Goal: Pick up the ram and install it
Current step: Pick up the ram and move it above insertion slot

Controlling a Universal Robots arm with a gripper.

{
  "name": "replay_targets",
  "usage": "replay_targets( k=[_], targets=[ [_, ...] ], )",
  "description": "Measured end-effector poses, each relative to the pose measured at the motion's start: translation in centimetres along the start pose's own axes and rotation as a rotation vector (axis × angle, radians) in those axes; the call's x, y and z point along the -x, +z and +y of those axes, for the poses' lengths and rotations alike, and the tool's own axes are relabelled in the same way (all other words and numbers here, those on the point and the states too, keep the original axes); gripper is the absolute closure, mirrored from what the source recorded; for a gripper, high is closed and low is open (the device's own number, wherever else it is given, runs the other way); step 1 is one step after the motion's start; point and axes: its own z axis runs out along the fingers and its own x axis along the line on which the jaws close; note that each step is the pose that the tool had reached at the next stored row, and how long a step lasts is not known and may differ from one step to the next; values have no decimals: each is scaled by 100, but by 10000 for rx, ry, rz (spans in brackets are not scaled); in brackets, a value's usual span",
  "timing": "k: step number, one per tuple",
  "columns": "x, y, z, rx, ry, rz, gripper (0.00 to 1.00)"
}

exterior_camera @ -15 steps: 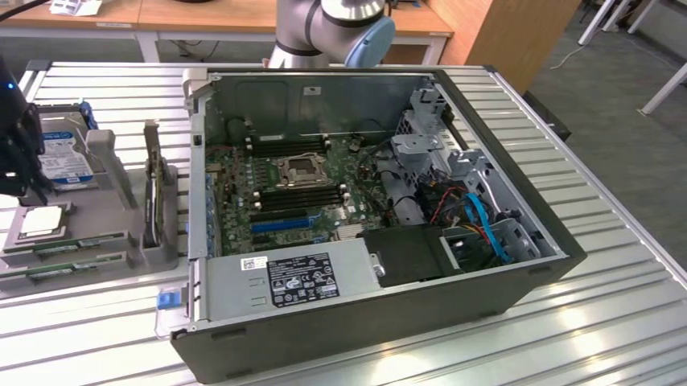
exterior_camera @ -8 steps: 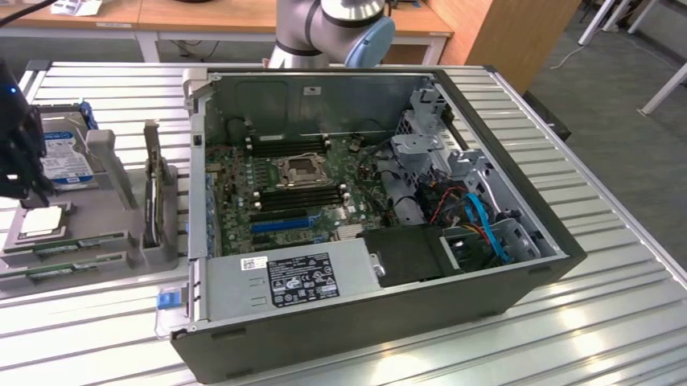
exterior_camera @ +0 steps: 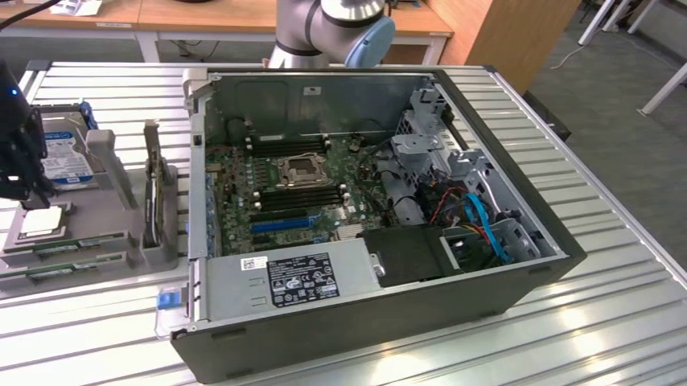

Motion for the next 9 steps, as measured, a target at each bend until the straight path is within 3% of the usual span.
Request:
replay_targets(
  k=[9],
  targets=[
    [-35,0,-2,0,-1,-1,76]
  ],
)
